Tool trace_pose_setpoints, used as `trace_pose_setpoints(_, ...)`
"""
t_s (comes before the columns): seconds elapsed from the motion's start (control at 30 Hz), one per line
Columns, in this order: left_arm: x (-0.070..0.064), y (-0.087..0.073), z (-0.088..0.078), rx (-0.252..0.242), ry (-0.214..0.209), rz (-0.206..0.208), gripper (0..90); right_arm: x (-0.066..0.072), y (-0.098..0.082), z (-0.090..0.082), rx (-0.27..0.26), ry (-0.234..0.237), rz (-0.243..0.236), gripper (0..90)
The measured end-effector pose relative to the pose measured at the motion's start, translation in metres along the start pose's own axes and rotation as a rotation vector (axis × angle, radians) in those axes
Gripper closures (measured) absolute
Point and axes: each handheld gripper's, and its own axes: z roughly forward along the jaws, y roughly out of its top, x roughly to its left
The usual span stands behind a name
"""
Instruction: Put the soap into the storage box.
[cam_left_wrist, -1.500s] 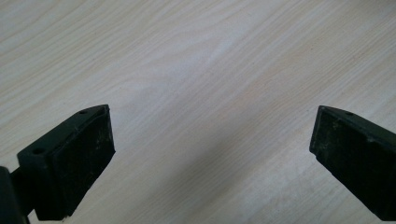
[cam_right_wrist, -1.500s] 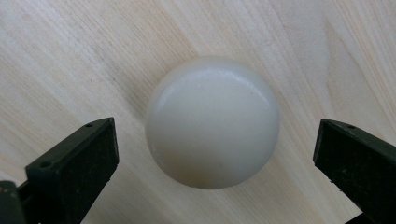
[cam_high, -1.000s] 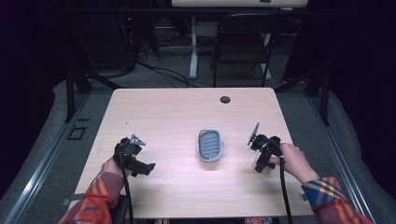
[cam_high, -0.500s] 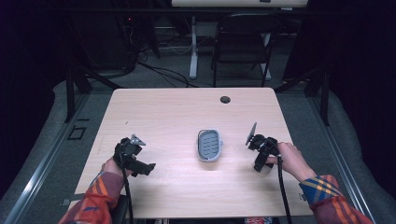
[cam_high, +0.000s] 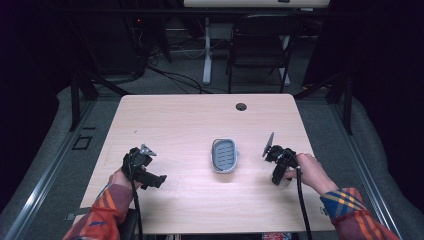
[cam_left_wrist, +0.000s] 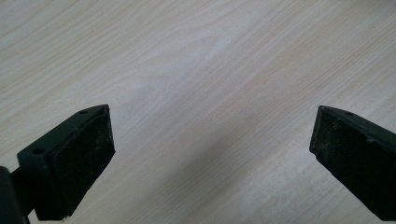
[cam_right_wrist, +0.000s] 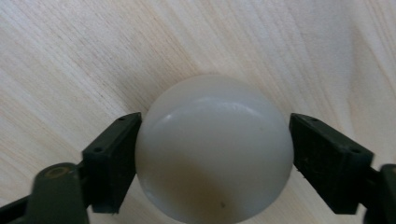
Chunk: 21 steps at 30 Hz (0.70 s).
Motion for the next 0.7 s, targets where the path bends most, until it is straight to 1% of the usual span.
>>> trace_pose_setpoints(0.03, -0.0001, 0.0, -0.0001, -0.001, -0.001, 0.0, 0.0, 0.0045, -0.0021, 0.0053, -0.068, 0.023, 0.053, 23.5)
trace_pose_setpoints(0.07, -0.0001, 0.0, -0.0003, -0.002, 0.0, 0.0, 0.0, 0.0041, -0.001, 0.0031, -0.044, 0.008, 0.027, 23.6)
trace_pose_setpoints(0.17, -0.0003, -0.0001, 0.0, -0.004, 0.004, 0.0, 0.0, 0.0059, -0.0001, 0.0024, -0.039, -0.011, 0.022, 23.7)
trace_pose_setpoints(0.23, -0.0005, -0.0001, -0.0001, -0.005, 0.005, 0.0, 0.0, 0.006, -0.0009, 0.0031, -0.053, -0.005, 0.031, 23.8)
trace_pose_setpoints(0.3, -0.0003, -0.0001, 0.0001, -0.005, 0.004, 0.0, 0.0, 0.005, -0.0005, 0.0019, -0.039, -0.006, 0.019, 23.9)
trace_pose_setpoints(0.47, -0.0003, 0.0, 0.0003, -0.004, 0.003, 0.0, 0.0, 0.0053, -0.0009, 0.0022, -0.047, -0.004, 0.02, 24.0)
trace_pose_setpoints(0.5, -0.0003, 0.0, 0.0003, -0.004, 0.003, 0.0, 0.0, 0.006, -0.0012, 0.0028, -0.056, -0.003, 0.026, 24.0)
trace_pose_setpoints(0.6, -0.0003, 0.0, 0.0001, -0.005, 0.003, 0.0, 0.0, 0.0057, -0.0014, 0.0014, -0.049, -0.01, 0.017, 24.0)
trace_pose_setpoints(0.63, -0.0003, 0.0, 0.0, -0.005, 0.003, 0.0, 0.0, 0.0068, -0.0025, 0.0022, -0.076, -0.005, 0.039, 24.0)
trace_pose_setpoints(0.67, -0.0005, 0.0, 0.0, -0.006, 0.003, -0.001, 0.0, 0.0056, -0.002, -0.0006, -0.056, -0.012, 0.023, 24.0)
trace_pose_setpoints(0.7, -0.0007, 0.0001, -0.0001, -0.006, 0.003, 0.0, 0.0, 0.0054, -0.0023, -0.0017, -0.06, -0.008, 0.027, 24.1)
